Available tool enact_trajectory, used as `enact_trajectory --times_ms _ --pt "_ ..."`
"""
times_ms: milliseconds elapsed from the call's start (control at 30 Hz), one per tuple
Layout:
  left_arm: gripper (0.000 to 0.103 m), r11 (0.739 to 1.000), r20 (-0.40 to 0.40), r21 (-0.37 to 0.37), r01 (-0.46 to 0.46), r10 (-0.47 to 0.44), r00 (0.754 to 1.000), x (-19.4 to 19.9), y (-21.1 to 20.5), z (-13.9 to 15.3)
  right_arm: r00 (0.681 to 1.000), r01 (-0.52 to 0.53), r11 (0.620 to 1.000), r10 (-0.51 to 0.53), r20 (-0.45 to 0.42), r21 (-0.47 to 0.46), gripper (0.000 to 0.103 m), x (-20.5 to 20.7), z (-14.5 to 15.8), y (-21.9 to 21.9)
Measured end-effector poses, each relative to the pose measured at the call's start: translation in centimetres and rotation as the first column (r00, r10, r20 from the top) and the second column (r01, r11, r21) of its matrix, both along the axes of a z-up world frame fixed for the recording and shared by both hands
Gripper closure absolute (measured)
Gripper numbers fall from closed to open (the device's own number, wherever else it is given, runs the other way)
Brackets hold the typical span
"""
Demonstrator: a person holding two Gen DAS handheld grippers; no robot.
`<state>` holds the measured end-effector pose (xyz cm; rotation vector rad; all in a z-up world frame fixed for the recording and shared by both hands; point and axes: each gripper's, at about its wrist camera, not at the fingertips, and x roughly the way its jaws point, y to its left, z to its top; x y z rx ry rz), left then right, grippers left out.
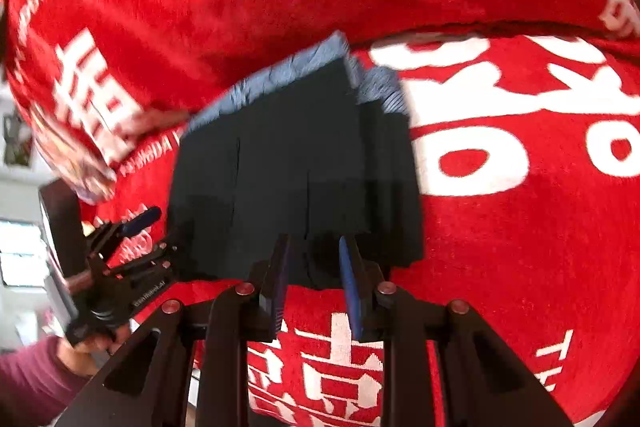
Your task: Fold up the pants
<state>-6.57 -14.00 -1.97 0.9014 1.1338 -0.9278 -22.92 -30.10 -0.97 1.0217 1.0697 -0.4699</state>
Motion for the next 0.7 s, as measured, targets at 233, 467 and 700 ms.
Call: enact_trajectory --times_ms 233,467,700 --pt "0.021 0.998 -0.073 -0.002 -0.059 0.058 0.996 1.0 1.0 -0.5 0.991 -0.059 0.998 0.055 -0.120 -0.028 0.076 1.2 -2.5 1.6" --pt "0.007 0.997 -0.100 0.025 -0.076 0.078 0.992 1.9 0.7 -1.2 0.989 -0.055 0.998 0.051 -0.136 -0.024 0.076 1.6 -2.7 1.5" --pt "0.007 0.996 -0.113 0.038 -0.087 0.090 0.989 2.2 0.7 -1.6 0.988 -0.055 0.998 0.051 -0.145 -0.024 0.076 1.6 -2.6 1.4"
